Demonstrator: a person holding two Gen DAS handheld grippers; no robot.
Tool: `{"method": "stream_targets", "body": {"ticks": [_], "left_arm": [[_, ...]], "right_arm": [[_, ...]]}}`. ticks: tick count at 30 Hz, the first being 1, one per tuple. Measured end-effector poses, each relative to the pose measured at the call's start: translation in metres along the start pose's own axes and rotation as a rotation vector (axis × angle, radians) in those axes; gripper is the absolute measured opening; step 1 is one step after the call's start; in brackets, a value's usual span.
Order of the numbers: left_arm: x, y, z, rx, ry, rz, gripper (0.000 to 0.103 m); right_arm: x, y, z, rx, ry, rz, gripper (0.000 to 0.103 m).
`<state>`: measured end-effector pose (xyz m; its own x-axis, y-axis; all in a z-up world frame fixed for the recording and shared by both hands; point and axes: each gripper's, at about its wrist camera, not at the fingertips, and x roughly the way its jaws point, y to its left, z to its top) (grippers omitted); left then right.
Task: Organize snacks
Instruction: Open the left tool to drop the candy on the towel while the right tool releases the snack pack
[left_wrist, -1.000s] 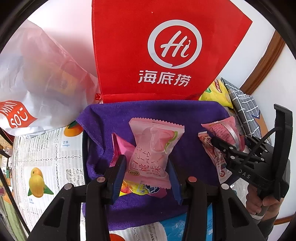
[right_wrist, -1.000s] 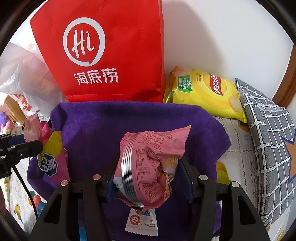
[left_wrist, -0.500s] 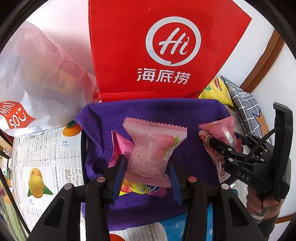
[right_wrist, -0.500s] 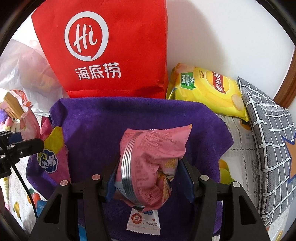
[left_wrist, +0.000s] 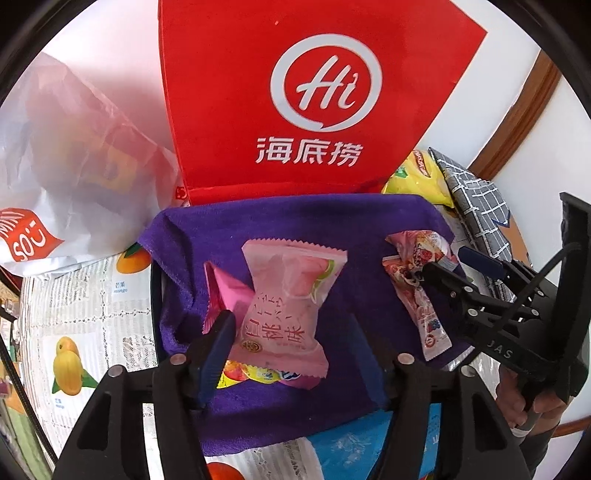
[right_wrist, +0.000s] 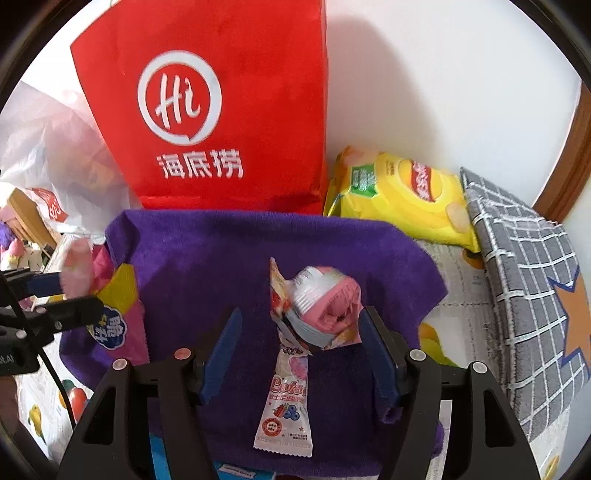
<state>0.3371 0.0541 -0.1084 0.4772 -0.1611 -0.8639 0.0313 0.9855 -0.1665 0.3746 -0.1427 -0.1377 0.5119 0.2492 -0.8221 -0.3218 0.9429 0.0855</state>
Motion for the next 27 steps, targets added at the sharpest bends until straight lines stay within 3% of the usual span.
{"method": "stream_targets", "body": {"ticks": [12, 27], "left_arm": [[-0.032, -0.014, -0.003, 0.047, -0.062, -0.039, 0.075], [-0.084, -0.037, -0.023, 0.078, -0.166, -0.029, 0.075]], "right_arm": [[-0.042, -0.007, -0.013, 0.051, -0.033, -0.004, 0.072], [-0.117, -0.030, -0.058, 0.123, -0.096, -0.056, 0.078]]}}
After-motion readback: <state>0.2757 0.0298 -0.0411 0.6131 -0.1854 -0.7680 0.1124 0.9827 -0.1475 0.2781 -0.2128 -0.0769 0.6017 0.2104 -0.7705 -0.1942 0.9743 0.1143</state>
